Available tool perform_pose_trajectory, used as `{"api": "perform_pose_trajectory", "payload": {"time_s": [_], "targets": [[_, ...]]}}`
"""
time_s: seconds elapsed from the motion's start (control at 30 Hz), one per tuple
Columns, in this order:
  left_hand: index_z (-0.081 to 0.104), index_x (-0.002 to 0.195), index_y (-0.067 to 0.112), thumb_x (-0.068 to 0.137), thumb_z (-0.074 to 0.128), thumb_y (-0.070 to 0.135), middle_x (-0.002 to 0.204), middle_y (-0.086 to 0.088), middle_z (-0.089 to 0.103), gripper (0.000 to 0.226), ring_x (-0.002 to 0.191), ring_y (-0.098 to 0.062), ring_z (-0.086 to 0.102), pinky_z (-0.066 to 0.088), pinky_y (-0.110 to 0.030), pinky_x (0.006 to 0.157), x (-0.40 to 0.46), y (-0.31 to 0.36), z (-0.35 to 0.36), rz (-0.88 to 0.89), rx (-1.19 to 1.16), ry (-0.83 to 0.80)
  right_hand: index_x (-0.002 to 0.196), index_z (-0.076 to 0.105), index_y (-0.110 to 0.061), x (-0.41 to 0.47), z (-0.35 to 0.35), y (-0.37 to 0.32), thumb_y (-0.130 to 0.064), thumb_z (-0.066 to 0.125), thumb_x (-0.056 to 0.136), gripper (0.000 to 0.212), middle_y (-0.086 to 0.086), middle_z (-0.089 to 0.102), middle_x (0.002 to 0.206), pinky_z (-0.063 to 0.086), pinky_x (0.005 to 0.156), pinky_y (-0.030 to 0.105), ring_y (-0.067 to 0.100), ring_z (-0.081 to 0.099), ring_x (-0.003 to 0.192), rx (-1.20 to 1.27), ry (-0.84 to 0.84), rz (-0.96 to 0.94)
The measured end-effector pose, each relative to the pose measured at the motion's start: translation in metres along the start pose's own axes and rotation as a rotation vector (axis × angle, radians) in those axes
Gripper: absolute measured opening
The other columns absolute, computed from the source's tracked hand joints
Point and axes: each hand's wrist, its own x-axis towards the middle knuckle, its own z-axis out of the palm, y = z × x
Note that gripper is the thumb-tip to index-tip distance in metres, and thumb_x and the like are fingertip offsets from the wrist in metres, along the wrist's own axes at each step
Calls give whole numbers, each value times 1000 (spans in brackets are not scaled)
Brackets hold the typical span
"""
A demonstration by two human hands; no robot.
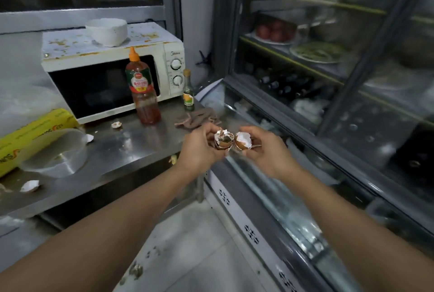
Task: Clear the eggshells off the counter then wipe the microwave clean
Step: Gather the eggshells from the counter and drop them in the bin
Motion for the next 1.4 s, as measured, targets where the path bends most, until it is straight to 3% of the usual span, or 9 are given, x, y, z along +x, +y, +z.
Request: {"api": "perform_pose_trajectory", "payload": {"time_s": [0.13,0.37,0.53,0.73,0.87,1.1,1.23,1.33,1.4], "targets": [[61,97,12,64,80,-1,94,-3,72,40,88,-19,69,55,-35,84,-30,36,40,0,-35,-85,122,57,-22,-56,-40,17,-3,70,77,51,-2,66,111,49,96,38,13,65,97,-37,74,27],[61,95,16,66,80,1,88,9,68,38,83,-4,63,46,-5,73,-109,102,126,46,-44,-213,124,56,-23,-180,-110,51,-4,69,78,51,-6,67,106,51,93,31,6,65,92,-51,162,129],[60,96,15,66,80,2,95,4,70,39,94,-11,65,51,-21,85,-165,137,181,94,-77,-351,124,54,-25,-271,-148,73,-6,69,79,52,-3,68,106,50,94,38,13,65,96,-47,235,250],[61,96,17,64,82,1,99,4,70,41,98,-14,65,52,-37,92,-217,177,239,163,-101,-540,123,56,-23,-372,-181,78,-6,70,77,50,-6,67,105,50,81,21,6,63,88,-75,415,382],[60,95,16,64,81,-2,96,5,69,42,94,-14,66,55,-25,82,-256,199,269,251,-142,-672,125,55,-24,-438,-187,74,-9,71,79,51,-5,67,107,50,83,24,8,63,91,-96,538,496],[59,92,24,62,83,2,92,12,67,44,89,-7,65,52,-26,81,-336,227,307,379,-140,-925,126,54,-22,-551,-180,62,-6,70,79,52,-2,66,110,52,80,27,11,62,93,-119,697,681],[58,88,24,62,83,-1,86,13,67,44,86,-12,67,52,-22,76,-390,250,327,467,-171,-1058,124,55,-22,-618,-180,51,-6,71,78,51,-5,65,109,49,77,16,8,61,92,-129,802,765],[58,89,22,61,83,-1,90,8,69,43,86,-11,66,53,-24,79,-435,272,346,516,-195,-1132,126,54,-21,-672,-185,43,-6,70,78,53,-1,66,110,52,89,30,12,63,96,-134,871,810],[59,89,24,61,84,3,87,16,66,43,82,1,62,48,-11,72,-469,288,359,563,-191,-1167,124,56,-22,-712,-188,39,-5,70,78,51,-2,67,107,51,90,34,12,64,95,-128,929,836]]}}
